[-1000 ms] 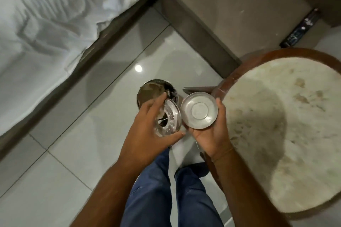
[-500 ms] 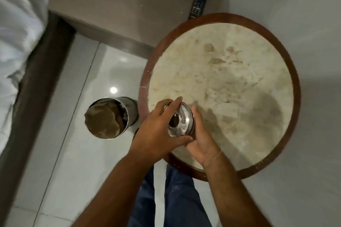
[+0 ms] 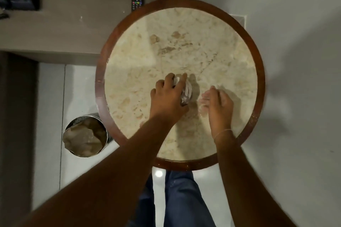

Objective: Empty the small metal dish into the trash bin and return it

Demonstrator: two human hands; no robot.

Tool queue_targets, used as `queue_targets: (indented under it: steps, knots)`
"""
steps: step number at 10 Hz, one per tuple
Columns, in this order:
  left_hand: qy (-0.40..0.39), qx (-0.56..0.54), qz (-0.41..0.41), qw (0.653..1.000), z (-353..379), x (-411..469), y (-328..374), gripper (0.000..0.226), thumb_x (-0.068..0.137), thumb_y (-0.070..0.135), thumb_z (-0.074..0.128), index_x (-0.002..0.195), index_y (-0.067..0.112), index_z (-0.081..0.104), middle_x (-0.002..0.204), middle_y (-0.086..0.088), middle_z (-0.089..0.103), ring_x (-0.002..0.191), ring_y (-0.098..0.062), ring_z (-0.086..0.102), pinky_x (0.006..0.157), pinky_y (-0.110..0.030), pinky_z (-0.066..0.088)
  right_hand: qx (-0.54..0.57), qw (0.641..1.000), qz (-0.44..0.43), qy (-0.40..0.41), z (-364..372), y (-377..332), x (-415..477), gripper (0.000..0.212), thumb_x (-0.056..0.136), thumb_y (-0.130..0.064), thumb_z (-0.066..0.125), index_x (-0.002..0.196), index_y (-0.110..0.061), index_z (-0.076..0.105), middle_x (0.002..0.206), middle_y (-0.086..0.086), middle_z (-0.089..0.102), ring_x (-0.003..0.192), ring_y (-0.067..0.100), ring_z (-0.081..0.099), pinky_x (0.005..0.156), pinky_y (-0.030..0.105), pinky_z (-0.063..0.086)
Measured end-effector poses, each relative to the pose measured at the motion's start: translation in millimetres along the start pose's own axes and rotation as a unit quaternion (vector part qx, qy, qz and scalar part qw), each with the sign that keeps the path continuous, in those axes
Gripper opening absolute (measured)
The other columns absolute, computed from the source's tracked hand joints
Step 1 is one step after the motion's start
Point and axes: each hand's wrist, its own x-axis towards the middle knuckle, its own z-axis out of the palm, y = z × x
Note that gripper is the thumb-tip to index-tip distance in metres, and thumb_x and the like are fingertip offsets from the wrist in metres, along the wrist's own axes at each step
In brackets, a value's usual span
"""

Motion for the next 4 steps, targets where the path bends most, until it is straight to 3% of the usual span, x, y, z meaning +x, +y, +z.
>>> queue_targets:
  steps: [1,2,3,4]
  knots:
    - [0.012,0.033,0.022,0.999,11,9,6,0.104,0.072,0.048,0.085,0.161,0.035,0.033,0.157,-0.011,0.039,0.133,-0.039,0.045,0.102,-0.057,0.043,-0.059,0.994,-0.095,0.016,-7,8,14,0.031,0.107,-0.030,0.064,0.088,-0.007,0.072,0.093,0.021,0.077,0.087,0.030,0.073,0.085,0.045,0.060]
    - [0.023,0.076,0.026,0.997,10,24,6,0.104,0.070,0.053,0.085,0.159,0.036,0.035,0.155,-0.012,0.042,0.130,-0.041,0.047,0.099,-0.059,0.044,-0.111,0.982,-0.155,0.007,2,3,30,0.019,0.105,-0.030,0.066,0.091,-0.019,0.073,0.085,-0.006,0.073,0.082,0.003,0.067,0.078,0.023,0.054]
    - [0.048,0.077,0.048,0.995,-2,27,24,0.108,0.069,0.055,0.085,0.161,0.036,0.031,0.156,-0.012,0.041,0.131,-0.041,0.046,0.099,-0.061,0.043,-0.123,0.971,-0.205,0.004,-6,-16,34,0.012,0.105,-0.025,0.068,0.099,-0.018,0.075,0.089,-0.003,0.075,0.084,0.010,0.070,0.081,0.034,0.060]
    - [-0.010,0.064,0.009,0.998,11,14,21,0.119,0.075,0.057,0.080,0.166,0.037,0.007,0.169,-0.011,0.023,0.149,-0.044,0.027,0.114,-0.068,0.028,-0.179,0.956,-0.228,-0.029,-1,-2,33,0.009,0.103,-0.021,0.069,0.107,-0.016,0.076,0.101,0.005,0.079,0.092,0.023,0.074,0.086,0.047,0.065]
